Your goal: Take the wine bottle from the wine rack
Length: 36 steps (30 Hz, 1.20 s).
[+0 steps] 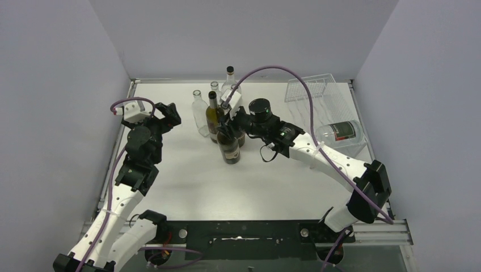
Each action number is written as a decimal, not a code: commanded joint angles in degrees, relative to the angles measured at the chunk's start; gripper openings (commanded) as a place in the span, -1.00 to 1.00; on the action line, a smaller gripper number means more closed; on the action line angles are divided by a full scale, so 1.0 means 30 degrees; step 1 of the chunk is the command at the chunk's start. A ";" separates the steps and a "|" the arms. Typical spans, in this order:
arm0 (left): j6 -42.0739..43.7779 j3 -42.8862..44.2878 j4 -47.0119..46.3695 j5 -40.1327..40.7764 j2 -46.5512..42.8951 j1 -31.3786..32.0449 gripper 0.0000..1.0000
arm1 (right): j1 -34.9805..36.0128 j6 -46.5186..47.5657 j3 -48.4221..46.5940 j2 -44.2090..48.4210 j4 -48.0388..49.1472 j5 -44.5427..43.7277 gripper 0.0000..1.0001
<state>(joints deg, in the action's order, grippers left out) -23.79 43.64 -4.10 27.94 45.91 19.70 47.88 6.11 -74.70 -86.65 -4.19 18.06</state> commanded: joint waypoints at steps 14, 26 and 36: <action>-0.0155 0.0220 -0.0950 -0.0233 -0.0274 -0.0100 0.77 | -0.1515 -0.3226 0.0041 0.0723 0.2919 0.1263 -0.89; -0.0156 0.0222 -0.0948 -0.0233 -0.0187 -0.0123 0.77 | -0.0817 -0.0807 -0.1429 0.0167 -0.0164 0.0899 -0.05; -0.0156 0.0191 -0.0978 -0.0291 -0.0157 -0.0108 0.76 | -0.0535 0.0023 -0.1948 0.0500 -0.0945 0.0170 0.74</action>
<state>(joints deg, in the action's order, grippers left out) -23.81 43.64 -4.10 27.81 45.91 19.70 46.22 4.43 -77.10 -86.89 -6.98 20.10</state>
